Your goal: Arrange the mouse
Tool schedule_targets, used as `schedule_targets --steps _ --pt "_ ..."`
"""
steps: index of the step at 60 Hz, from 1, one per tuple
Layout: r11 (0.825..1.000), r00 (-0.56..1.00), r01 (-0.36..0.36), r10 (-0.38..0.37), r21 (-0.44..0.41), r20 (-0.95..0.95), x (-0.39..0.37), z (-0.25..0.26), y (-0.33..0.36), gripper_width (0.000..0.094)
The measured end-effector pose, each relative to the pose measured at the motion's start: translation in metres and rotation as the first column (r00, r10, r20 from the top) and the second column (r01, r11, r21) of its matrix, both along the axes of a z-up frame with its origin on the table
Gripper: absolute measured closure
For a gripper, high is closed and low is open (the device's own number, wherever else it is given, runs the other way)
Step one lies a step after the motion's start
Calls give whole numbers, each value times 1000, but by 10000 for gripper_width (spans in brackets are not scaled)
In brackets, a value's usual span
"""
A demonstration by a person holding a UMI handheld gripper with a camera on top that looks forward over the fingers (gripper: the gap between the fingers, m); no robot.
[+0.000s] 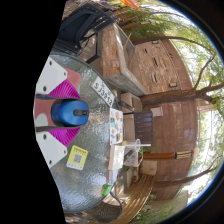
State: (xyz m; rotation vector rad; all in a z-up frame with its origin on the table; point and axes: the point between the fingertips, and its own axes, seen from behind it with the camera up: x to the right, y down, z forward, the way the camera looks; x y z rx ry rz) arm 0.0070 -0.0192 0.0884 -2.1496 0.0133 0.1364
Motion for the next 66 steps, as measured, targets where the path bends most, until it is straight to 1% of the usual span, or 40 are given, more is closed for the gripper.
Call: schedule_targets --steps 5,6,13,15,17,22,25,31,38,43,54,66 --pt "997 999 -26 28 -71 38 -22 -46 -2 571" --pt "997 998 -28 32 -78 46 -29 -61 -4 569" --pt "987 997 -43 51 -152 49 -46 -95 -10 450" --pt "985 997 -32 42 -167 58 -46 -95 -13 415" --pt "986 996 -24 36 -162 77 -45 -88 -16 350" --pt "991 992 -33 48 -126 119 -45 -57 -24 64" --pt "994 988 -21 37 -111 148 -45 -37 -36 100" --pt "994 986 -15 34 -113 165 -47 3 -61 77" --pt "992 984 3 19 -127 175 -51 38 -99 88" --pt "993 982 28 -6 -115 189 -50 61 -119 89" --pt "992 981 51 -29 -112 191 -49 82 -155 87" --pt "991 980 60 -37 -116 196 -47 83 -171 87"
